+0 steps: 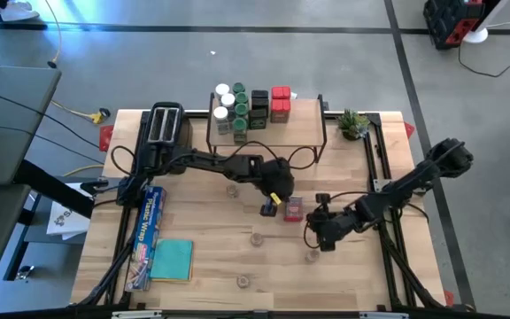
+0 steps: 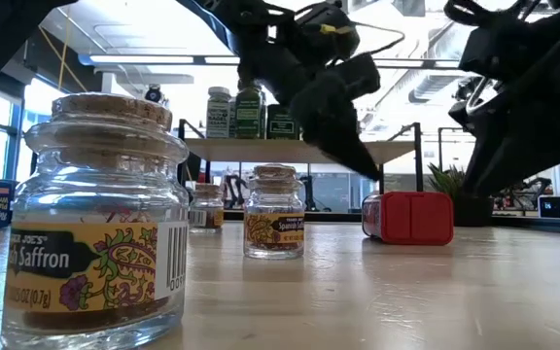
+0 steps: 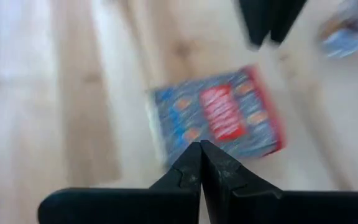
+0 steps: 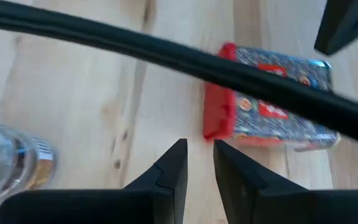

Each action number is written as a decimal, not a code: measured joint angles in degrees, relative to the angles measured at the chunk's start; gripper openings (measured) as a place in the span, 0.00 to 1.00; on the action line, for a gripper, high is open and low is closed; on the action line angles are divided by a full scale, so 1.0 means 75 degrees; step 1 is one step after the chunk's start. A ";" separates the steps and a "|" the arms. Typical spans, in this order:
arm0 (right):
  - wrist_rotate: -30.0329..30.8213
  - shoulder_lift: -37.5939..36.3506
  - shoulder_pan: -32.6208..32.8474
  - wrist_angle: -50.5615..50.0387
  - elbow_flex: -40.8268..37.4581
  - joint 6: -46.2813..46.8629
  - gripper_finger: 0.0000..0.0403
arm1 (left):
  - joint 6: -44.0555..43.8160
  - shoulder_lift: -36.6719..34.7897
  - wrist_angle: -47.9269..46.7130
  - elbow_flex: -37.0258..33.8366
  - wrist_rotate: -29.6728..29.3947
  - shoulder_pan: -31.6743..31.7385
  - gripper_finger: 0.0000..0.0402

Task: Shelf spices
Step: Put the red seasoning can on the shelf aligned with the other red seasoning can

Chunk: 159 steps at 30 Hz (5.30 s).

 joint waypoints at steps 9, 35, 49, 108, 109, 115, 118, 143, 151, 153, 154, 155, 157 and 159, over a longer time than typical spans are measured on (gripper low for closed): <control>-0.0994 0.0672 -0.0440 0.1417 -0.0015 -0.0425 0.18 | -0.0570 0.0573 0.1265 0.0000 0.0874 0.0359 0.00; 0.1588 0.0498 -0.0145 -0.1936 0.1588 0.0663 0.18 | -0.1330 0.0801 0.0640 0.0021 0.1510 0.0574 0.00; 0.0352 0.0491 0.0081 -0.1196 0.0065 0.2928 0.24 | -0.1039 -0.0469 -0.1579 -0.0028 0.1168 -0.0025 0.00; -0.0906 -0.0492 0.0420 0.2296 -0.0638 -0.1264 0.26 | -0.3528 -0.0020 -0.0178 -0.0003 0.2002 -0.0378 0.00; -0.0939 -0.0433 0.0481 0.2302 -0.0641 -0.1409 0.26 | -0.3558 0.0009 -0.0116 -0.0003 0.1964 -0.0324 0.00; -0.1143 -0.0112 0.0472 0.2418 -0.0644 -0.1600 0.30 | -0.3797 0.0316 -0.0168 -0.0009 0.1959 -0.0175 0.00; -0.1156 0.0000 0.0469 0.2415 -0.0650 -0.1656 0.35 | -0.3838 0.0356 -0.0215 -0.0005 0.1965 -0.0175 0.00; 0.0240 0.0098 0.0403 0.2281 -0.0659 -0.4645 0.59 | -0.3661 -0.0337 -0.0840 -0.0002 0.1226 -0.0313 0.00; 0.0266 0.0960 0.0108 0.2916 -0.0659 -0.5780 0.59 | -0.3600 0.0069 -0.0878 -0.0012 0.1279 -0.0297 0.00; 0.0510 0.1101 0.0054 0.3137 -0.0659 -0.5823 0.59 | -0.3596 0.0119 -0.0842 -0.0005 0.1289 -0.0282 0.00; 0.0624 0.1163 0.0026 0.3238 -0.0659 -0.5822 0.59 | -0.3596 0.0130 -0.0827 -0.0003 0.1311 -0.0279 0.00; 0.0674 0.1208 -0.0002 0.3319 -0.0662 -0.5832 0.59 | -0.3583 0.0142 -0.0837 -0.0003 0.1311 -0.0274 0.00; 0.0749 0.1232 -0.0073 0.3477 -0.0662 -0.5846 0.59 | -0.3578 0.0166 -0.0845 -0.0012 0.1328 -0.0243 0.00; 0.0832 0.1234 -0.0123 0.3625 -0.0671 -0.5849 0.59 | -0.3564 0.0166 -0.0896 -0.0012 0.1315 -0.0216 0.00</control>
